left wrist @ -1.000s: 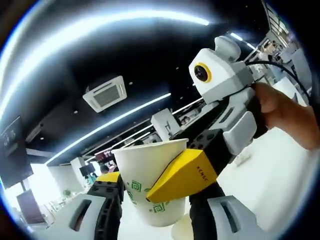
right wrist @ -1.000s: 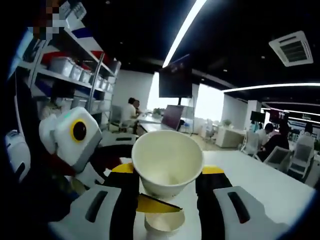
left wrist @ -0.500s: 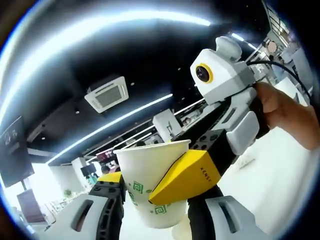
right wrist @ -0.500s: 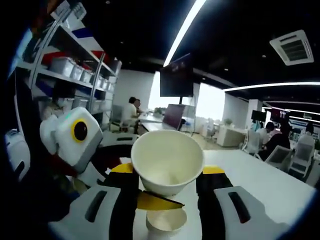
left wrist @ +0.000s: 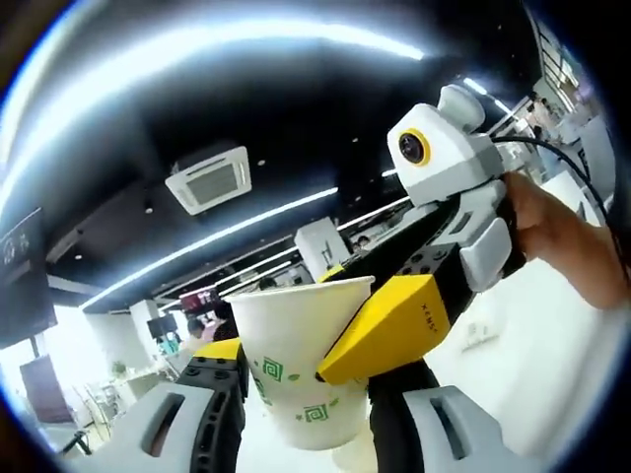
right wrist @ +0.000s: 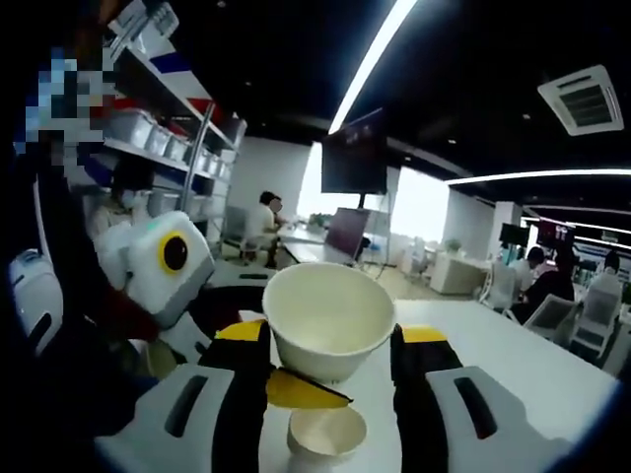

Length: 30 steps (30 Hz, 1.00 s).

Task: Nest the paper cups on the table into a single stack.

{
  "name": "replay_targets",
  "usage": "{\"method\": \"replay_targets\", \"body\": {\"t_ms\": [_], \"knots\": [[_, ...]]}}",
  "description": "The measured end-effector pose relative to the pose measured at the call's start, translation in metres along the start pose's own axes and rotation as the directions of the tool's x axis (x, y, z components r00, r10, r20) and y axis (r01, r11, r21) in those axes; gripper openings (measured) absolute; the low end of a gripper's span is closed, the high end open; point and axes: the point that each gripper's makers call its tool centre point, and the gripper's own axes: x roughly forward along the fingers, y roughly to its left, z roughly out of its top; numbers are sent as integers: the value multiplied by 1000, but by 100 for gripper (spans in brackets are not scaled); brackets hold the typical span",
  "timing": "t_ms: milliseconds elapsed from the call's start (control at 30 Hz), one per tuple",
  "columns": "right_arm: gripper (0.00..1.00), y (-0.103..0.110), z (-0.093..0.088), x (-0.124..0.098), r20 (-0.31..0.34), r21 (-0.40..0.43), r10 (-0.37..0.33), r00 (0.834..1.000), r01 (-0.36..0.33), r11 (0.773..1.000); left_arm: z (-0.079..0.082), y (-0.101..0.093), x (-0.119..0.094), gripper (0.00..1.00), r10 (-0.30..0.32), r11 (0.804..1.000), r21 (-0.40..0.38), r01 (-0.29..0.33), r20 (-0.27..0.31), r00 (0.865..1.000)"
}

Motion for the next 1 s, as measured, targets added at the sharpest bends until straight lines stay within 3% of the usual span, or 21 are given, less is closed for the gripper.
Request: {"method": "replay_targets", "body": {"t_ms": [133,267,367,533,700,867,1000], "knots": [[52,-1,7,-5,20,2,7,1000,-7,1000,-3,3,-1,51,-11,999,-53,10,-4,1000],[52,-6,15,-14,47,4,1,999,-1,1000,-7,9,-2,51,-18,987,-163,17,-1,1000],[51,-11,19,-21,63,4,-1,998,1,1000,-9,14,-3,51,-46,958,-282,46,6,999],[50,-18,20,-29,70,3,-5,998,4,1000,-7,21,-3,51,-80,913,-398,84,27,996],[47,-17,5,-29,29,-18,37,999,-36,999,-3,22,-4,51,-121,864,-486,134,58,991],[47,-13,-16,-22,-20,-3,87,996,-87,996,1,21,-5,51,-153,792,-584,180,96,984],[47,-6,-23,-15,-27,18,121,992,-121,993,2,21,-4,51,-155,782,-595,184,100,983]]}}
